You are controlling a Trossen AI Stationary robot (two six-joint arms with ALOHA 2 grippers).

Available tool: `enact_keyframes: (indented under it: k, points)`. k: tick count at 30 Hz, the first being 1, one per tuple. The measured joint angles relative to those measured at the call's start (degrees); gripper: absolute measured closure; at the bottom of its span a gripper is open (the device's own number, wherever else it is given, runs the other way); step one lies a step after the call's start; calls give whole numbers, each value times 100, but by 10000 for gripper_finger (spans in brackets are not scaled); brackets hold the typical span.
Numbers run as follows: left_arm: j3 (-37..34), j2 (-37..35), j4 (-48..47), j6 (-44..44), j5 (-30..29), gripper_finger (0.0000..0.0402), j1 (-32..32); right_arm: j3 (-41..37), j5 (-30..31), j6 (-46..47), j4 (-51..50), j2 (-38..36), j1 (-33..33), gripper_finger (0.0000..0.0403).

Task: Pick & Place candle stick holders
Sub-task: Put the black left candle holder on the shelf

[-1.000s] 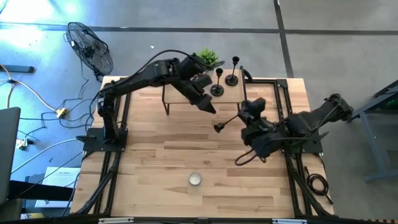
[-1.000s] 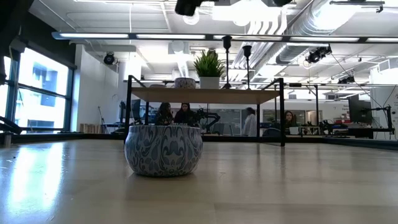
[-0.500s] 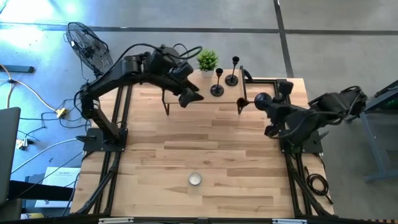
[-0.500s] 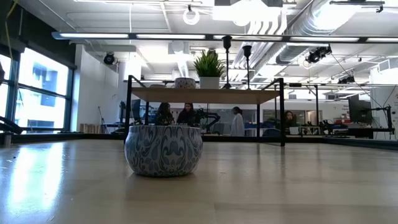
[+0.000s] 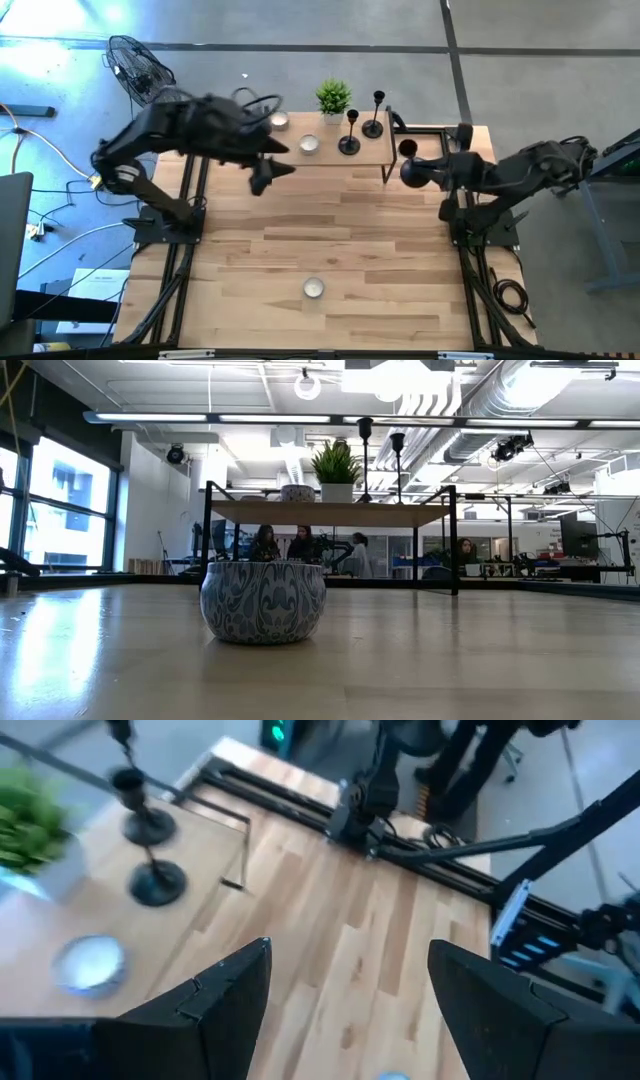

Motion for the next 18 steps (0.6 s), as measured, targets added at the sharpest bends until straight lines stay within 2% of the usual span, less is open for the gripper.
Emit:
enact_keyframes:
  k: [9,13,18]
  points:
    - [-74,-838,-566,-416,-1611,136,-1384,0,-427,-48,1568,2,-2,403]
    - [-390,-1228,-502,-472,-2202,136,-2211,-130,-712,-656,2658,-11,-2,403]
    - [-982,-1785,-343,-475,-2865,136,-3055,-740,-899,-1057,3820,-249,-188,403]
